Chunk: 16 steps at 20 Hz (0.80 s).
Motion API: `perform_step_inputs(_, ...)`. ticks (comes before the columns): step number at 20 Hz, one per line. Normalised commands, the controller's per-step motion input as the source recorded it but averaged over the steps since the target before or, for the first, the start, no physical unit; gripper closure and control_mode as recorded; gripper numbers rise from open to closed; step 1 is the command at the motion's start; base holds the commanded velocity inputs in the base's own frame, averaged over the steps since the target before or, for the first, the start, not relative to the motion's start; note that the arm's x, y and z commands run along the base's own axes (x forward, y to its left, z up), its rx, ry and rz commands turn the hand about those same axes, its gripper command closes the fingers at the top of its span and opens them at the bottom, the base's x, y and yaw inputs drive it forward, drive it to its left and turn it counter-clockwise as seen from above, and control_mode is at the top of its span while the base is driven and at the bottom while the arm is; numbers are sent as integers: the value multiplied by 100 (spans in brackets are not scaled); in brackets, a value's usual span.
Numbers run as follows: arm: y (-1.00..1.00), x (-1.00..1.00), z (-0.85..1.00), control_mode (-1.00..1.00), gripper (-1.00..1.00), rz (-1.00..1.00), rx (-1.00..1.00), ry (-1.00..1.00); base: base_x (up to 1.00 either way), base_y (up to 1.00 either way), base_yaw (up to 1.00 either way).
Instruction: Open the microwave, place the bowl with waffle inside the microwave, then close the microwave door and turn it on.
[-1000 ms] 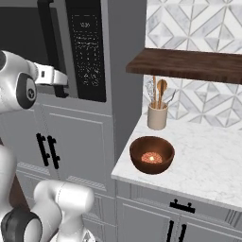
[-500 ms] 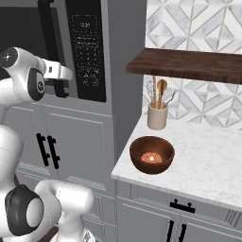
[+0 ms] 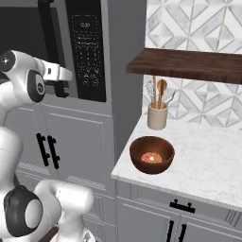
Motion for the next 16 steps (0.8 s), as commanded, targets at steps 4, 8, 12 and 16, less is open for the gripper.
perform_step_inputs(4,0,100,-89,-100,-100,3,-5,-1,0,0,0)
perform_step_inputs(8,0,100,-99,-100,-100,9,-6,-2,0,0,0)
perform_step_inputs(12,22,100,-97,-100,100,14,-8,0,0,0,0)
perform_step_inputs(16,80,100,-77,-100,100,14,-8,6,0,0,0)
